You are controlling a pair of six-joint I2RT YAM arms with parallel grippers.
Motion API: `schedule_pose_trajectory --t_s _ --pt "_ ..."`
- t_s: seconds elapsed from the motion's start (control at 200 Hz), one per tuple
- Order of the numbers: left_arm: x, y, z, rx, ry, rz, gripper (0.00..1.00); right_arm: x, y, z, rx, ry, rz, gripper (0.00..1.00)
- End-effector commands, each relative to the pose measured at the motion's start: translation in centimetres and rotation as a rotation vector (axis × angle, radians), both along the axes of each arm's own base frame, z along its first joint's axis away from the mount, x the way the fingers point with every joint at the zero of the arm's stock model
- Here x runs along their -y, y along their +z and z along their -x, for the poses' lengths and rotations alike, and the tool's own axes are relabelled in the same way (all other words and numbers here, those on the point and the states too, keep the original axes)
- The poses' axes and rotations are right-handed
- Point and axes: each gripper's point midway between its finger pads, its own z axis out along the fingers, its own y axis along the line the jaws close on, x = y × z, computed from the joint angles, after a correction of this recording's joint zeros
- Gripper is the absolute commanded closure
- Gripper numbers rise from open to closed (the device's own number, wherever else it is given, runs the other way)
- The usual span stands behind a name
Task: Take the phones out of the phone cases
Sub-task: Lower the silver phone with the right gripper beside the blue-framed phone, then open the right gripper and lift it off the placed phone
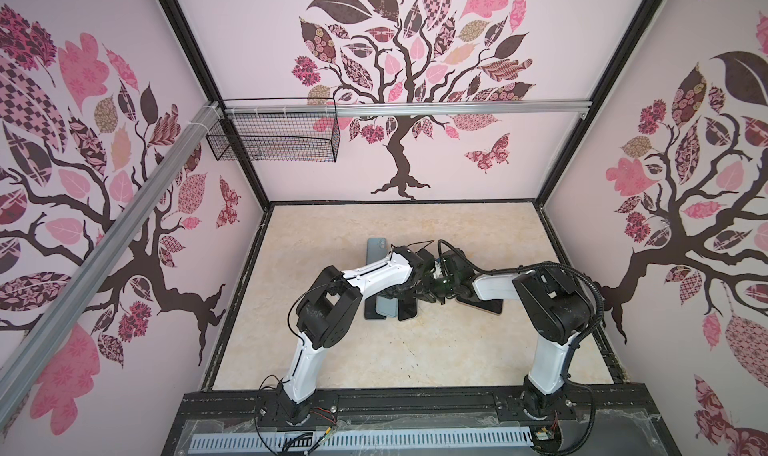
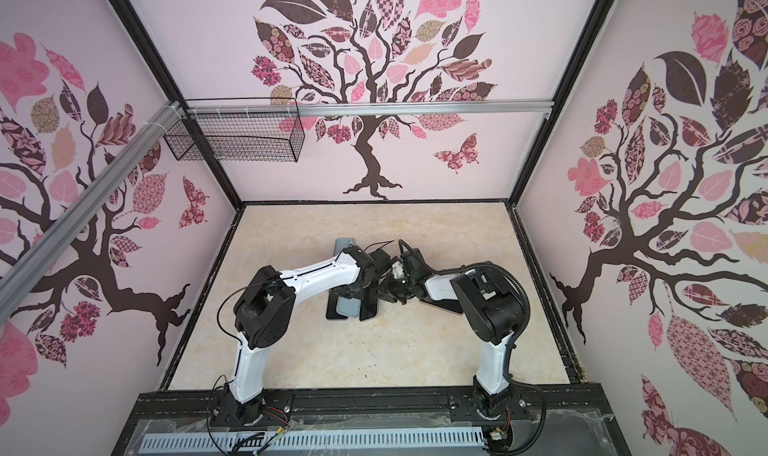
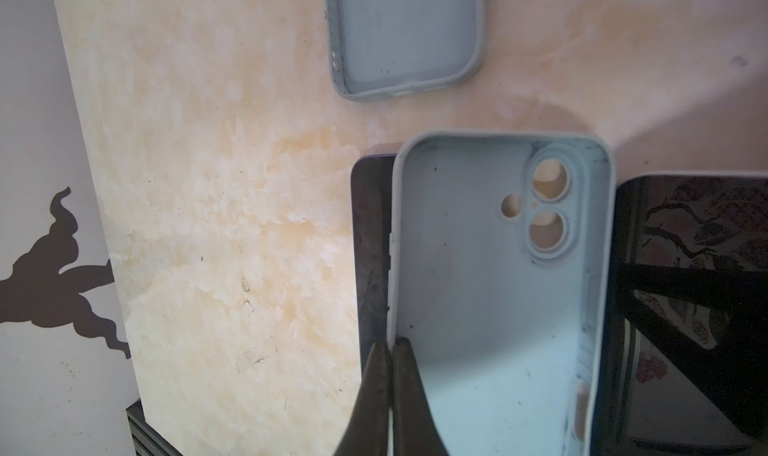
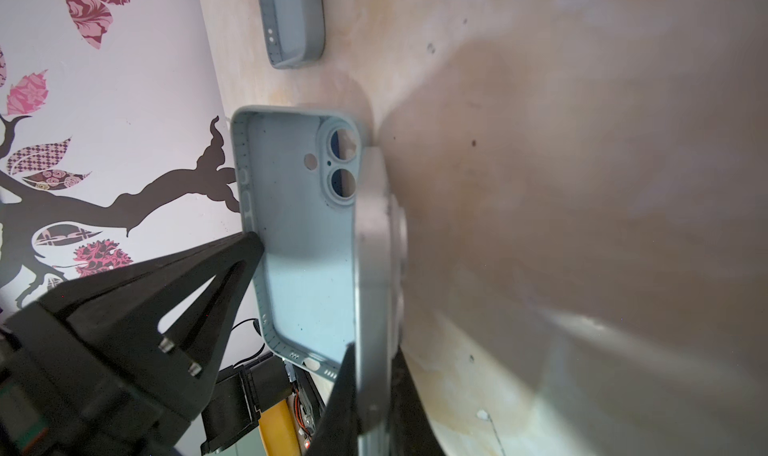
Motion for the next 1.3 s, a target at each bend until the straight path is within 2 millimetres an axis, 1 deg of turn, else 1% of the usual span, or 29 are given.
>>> schedule_pose_trajectory --t_s 0.0,0.125,0.33,0.44,0.585,0.68,0.795,0.96,1.295 --pt "0.6 -0.1 -0.5 0.014 -0.002 -0.007 1.0 -0.7 0.6 -1.4 0.042 -0.004 -0.009 1.0" --pt "0.7 -0.3 -0.6 0.013 -0.008 -0.021 1.0 -0.6 0.1 -1.5 0.039 -0.002 0.003 0.99" --pt "0.6 -0.6 -0.5 0.006 -0.007 -0.036 1.0 -0.8 -0.1 -1.6 0.033 0.004 -0.001 0.93" --pt "0.6 -0.6 -0.6 0.006 -0.006 -0.036 1.0 -0.8 -0.1 -1.7 0.035 0.001 0.001 0.87" --pt "0.7 -0.5 -0.6 0.007 -0.005 -0.033 1.0 -0.8 -0.1 -1.7 0.036 0.004 0.005 0.77" --pt "0.8 -0.4 -0.6 0.007 -0.008 -0.035 1.0 -0.5 -0.3 -1.8 0.035 -0.002 0.016 0.68" --pt "0.8 -0.3 -0.7 0.007 -0.007 -0.037 1.0 0.1 -0.6 -1.9 0.032 -0.013 0.035 0.61" --pt "0.8 -0.3 -0.6 0.007 -0.008 -0.037 1.0 1.0 -1.2 -2.1 0.024 -0.029 0.068 0.58" --pt "0.6 0.0 -0.5 0.011 -0.006 -0.047 1.0 2.7 -2.5 -2.3 0.008 -0.069 0.148 0.56"
